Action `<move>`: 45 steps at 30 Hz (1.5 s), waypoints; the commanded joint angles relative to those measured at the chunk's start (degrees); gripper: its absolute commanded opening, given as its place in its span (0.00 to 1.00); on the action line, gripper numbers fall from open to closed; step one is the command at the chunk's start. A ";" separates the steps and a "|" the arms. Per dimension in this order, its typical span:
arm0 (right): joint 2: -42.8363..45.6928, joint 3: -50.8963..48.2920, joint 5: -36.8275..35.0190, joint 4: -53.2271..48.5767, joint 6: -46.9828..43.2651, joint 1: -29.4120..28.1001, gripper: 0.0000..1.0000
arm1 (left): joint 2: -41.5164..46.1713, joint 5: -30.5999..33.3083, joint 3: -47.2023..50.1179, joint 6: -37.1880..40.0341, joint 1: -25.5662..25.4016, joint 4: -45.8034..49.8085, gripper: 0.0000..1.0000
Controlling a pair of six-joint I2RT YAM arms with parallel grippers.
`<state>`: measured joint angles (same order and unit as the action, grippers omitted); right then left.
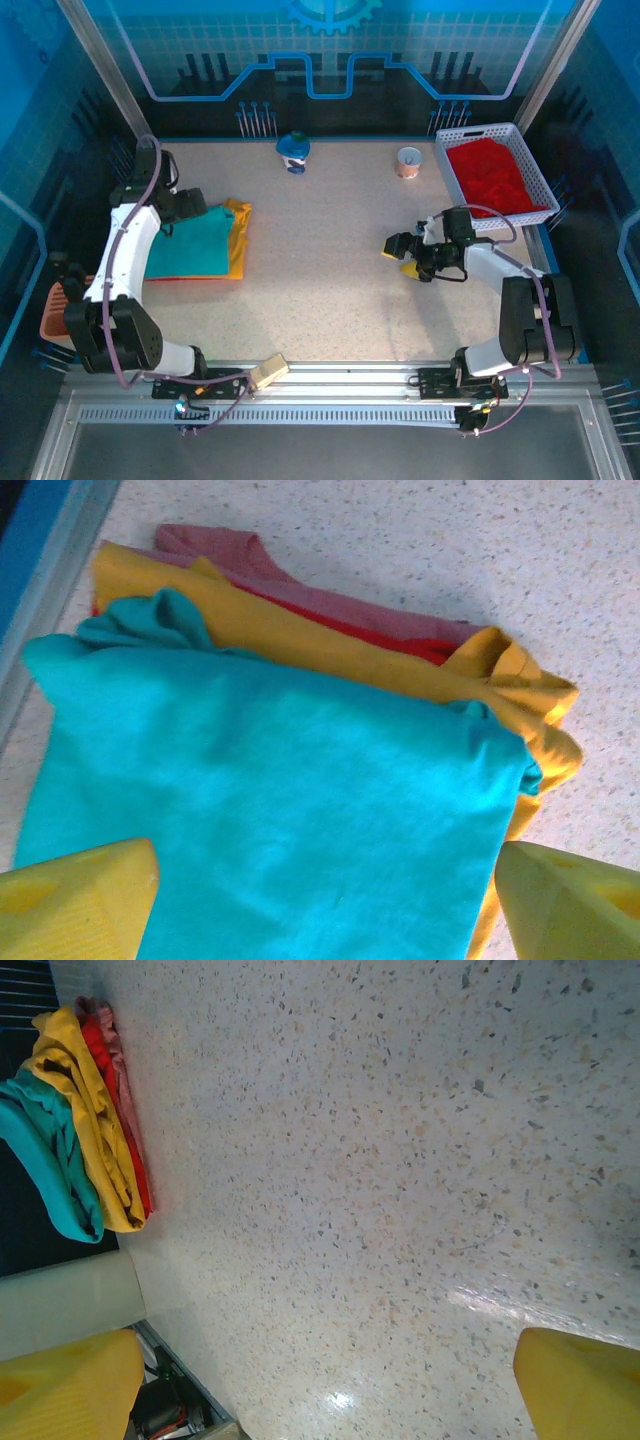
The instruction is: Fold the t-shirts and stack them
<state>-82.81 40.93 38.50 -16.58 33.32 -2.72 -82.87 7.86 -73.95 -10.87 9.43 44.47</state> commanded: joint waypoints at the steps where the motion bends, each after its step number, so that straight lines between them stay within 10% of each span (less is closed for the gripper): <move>1: 1.32 0.50 -1.34 -2.31 -1.81 -0.81 0.96 | -2.48 -5.52 2.15 -3.62 0.69 -5.68 0.86; 17: 1.28 2.11 -2.83 -2.58 -2.06 -0.52 0.96 | 0.53 -11.05 11.19 -6.92 0.68 -22.02 0.92; 27: 12.87 5.33 -24.51 -4.65 -9.17 -0.15 0.98 | 16.21 -7.54 39.72 8.05 0.42 -59.26 0.99; 35: 21.66 -2.31 -47.21 8.13 -15.47 0.08 1.00 | 11.32 -3.16 50.94 6.38 -3.43 -78.67 0.99; 45: 20.72 -22.47 -53.44 47.11 -26.44 0.18 1.00 | 2.15 -0.26 58.93 8.10 -8.45 -102.67 0.99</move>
<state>-60.42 20.69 -11.44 13.06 11.88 -2.57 -78.32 7.29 -16.88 -5.06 2.61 -47.07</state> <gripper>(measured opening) 0.996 0.991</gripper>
